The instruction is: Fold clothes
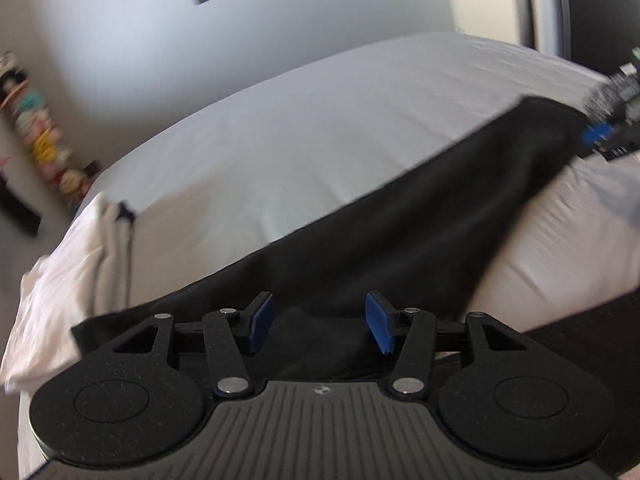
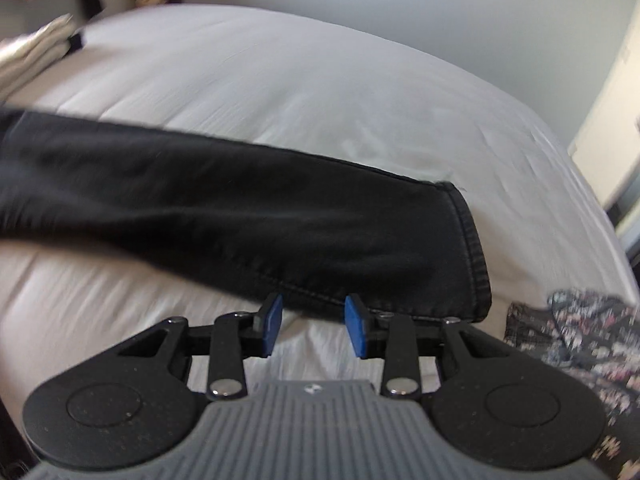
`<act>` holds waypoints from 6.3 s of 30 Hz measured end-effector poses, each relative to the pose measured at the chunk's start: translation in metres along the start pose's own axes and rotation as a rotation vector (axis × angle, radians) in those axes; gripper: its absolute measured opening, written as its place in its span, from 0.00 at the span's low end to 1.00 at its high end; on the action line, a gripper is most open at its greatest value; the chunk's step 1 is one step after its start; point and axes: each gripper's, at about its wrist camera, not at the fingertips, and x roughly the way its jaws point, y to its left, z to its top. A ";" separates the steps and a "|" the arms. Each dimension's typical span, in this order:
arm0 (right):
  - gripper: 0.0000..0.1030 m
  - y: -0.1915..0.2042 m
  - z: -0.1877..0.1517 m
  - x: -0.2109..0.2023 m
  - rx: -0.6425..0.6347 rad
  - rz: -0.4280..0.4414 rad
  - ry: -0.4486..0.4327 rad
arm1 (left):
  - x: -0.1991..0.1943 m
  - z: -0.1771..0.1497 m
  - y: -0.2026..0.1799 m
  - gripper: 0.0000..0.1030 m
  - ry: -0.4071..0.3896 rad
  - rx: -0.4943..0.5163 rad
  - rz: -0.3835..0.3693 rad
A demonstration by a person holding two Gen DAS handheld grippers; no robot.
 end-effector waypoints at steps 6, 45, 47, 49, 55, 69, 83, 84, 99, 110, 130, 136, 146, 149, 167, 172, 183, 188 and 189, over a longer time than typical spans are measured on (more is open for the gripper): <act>0.38 0.016 -0.002 -0.002 -0.126 0.006 -0.008 | 0.036 0.009 -0.071 0.59 0.060 0.134 -0.072; 0.06 0.052 -0.023 0.052 -0.830 -0.124 0.061 | 0.117 -0.007 -0.119 0.09 0.197 0.270 -0.114; 0.06 0.053 -0.022 0.053 -0.836 -0.129 0.066 | 0.120 -0.007 -0.117 0.09 0.200 0.251 -0.121; 0.07 0.053 -0.020 0.052 -0.821 -0.133 0.073 | 0.121 -0.005 -0.113 0.09 0.202 0.225 -0.130; 0.26 0.038 -0.013 0.028 -0.650 -0.155 0.071 | 0.085 -0.011 -0.095 0.42 0.090 0.107 -0.085; 0.28 0.019 -0.027 -0.055 -0.022 0.056 0.097 | -0.020 -0.072 0.060 0.52 0.150 -0.190 0.172; 0.29 0.077 0.004 -0.089 0.188 0.153 -0.024 | 0.044 -0.147 0.164 0.52 0.269 -0.577 -0.021; 0.30 0.083 0.004 -0.090 0.192 0.161 -0.023 | 0.051 -0.149 0.164 0.52 0.269 -0.576 -0.019; 0.31 0.116 -0.003 -0.093 0.219 0.138 0.011 | 0.036 -0.153 0.152 0.00 0.143 -0.539 0.004; 0.37 0.120 -0.008 -0.099 0.226 0.145 -0.005 | 0.025 -0.146 0.174 0.19 0.189 -0.546 -0.066; 0.41 0.126 -0.009 -0.097 0.207 0.138 -0.008 | 0.069 -0.180 0.192 0.60 0.387 -0.782 -0.266; 0.41 0.127 -0.010 -0.096 0.216 0.138 -0.008 | 0.064 -0.178 0.172 0.35 0.396 -0.759 -0.236; 0.41 0.123 -0.010 -0.110 0.230 0.136 -0.037 | 0.014 -0.169 0.153 0.11 0.311 -0.659 -0.027; 0.41 0.121 -0.010 -0.113 0.227 0.141 -0.046 | -0.010 -0.166 0.169 0.11 0.270 -0.673 0.034; 0.51 0.082 -0.024 -0.198 0.200 0.085 -0.070 | 0.014 -0.158 0.160 0.24 0.450 -0.529 0.131; 0.51 0.054 -0.035 -0.217 0.236 0.066 -0.013 | -0.038 -0.158 0.170 0.32 0.410 -0.482 0.110; 0.52 -0.006 -0.095 -0.232 0.463 -0.024 0.066 | -0.068 -0.230 0.191 0.63 0.526 -0.687 0.053; 0.52 -0.005 -0.106 -0.237 0.477 -0.055 0.063 | -0.054 -0.251 0.188 0.65 0.544 -0.752 0.055; 0.52 -0.006 -0.107 -0.239 0.479 -0.060 0.057 | -0.052 -0.253 0.188 0.65 0.554 -0.751 0.056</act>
